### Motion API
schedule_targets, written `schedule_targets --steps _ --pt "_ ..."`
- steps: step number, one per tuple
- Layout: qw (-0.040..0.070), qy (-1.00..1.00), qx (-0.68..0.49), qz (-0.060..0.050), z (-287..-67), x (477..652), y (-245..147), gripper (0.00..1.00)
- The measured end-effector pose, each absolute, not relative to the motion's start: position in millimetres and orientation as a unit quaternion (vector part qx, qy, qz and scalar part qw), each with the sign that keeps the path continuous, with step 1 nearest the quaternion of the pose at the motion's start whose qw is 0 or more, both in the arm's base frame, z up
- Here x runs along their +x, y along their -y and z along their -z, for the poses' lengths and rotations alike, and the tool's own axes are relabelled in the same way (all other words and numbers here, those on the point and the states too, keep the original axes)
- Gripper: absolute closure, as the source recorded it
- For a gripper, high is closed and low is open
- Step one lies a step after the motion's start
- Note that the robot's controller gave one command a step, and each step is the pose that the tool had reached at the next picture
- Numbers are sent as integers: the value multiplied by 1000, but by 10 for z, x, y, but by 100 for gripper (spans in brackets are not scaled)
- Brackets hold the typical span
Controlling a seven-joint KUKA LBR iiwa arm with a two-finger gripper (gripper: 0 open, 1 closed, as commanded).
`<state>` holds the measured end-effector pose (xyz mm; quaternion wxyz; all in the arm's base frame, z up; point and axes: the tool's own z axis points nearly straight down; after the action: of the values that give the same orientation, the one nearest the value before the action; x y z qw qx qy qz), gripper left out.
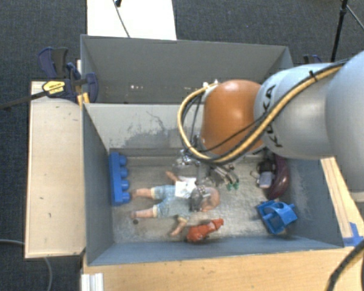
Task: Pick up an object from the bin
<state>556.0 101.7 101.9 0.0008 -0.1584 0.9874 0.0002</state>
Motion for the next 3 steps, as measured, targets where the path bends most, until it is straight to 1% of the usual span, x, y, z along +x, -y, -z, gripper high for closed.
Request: schedule_targets --steps 1,2,3 --pt "2 -989 -149 -1 -1158 5508 -1045 0" --pt "4 -981 -194 -3 -798 5550 -1103 0" --pt "13 -976 -217 -4 -771 5513 -1166 100"
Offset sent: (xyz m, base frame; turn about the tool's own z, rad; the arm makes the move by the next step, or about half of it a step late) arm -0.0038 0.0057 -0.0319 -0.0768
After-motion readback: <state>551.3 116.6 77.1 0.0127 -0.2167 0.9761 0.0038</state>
